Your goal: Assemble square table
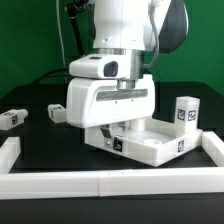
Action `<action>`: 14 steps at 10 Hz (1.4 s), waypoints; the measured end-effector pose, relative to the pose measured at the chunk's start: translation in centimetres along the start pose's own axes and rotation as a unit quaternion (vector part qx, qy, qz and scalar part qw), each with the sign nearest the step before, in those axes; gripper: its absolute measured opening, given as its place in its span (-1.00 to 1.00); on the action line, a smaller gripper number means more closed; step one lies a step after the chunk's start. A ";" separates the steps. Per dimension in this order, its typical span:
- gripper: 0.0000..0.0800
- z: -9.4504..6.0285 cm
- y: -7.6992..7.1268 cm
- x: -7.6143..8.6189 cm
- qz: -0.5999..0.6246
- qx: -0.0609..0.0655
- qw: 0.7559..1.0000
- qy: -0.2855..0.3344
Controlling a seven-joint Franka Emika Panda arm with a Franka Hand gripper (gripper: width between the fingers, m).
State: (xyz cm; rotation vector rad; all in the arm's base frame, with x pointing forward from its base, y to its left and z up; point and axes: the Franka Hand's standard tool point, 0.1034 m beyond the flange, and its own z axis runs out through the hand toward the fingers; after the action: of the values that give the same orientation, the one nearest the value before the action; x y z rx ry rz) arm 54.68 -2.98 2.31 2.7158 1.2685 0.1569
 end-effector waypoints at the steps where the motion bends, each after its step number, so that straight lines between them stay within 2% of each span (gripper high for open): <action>1: -0.84 0.0 0.2 -0.2 -0.021 -0.001 1.000 -0.001; 2: -0.84 -0.1 0.3 0.0 -0.060 -0.003 0.998 -0.001; 4: -0.84 -0.4 1.1 2.6 -0.211 -0.018 0.977 0.003; 6: -0.84 -0.2 2.4 5.3 -0.340 -0.028 0.940 0.007; 7: -0.84 -0.4 2.3 5.6 -0.342 -0.045 0.939 0.020; 8: -0.83 -0.3 2.2 5.3 -0.340 -0.040 0.939 0.016; 10: -0.83 -0.3 2.1 5.5 -0.335 -0.038 0.941 0.016; 11: -0.83 -0.4 1.6 6.4 -0.328 -0.039 0.944 0.020; 14: -0.83 -0.2 1.2 10.9 -0.329 -0.048 0.942 0.032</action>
Offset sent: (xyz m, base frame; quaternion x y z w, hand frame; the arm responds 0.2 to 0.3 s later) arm 0.0425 0.0342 0.0038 -0.0266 0.0546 -0.3233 0.9444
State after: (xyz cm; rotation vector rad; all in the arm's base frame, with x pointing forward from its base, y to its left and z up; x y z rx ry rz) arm 62.46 4.65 3.09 2.0741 2.0376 0.2203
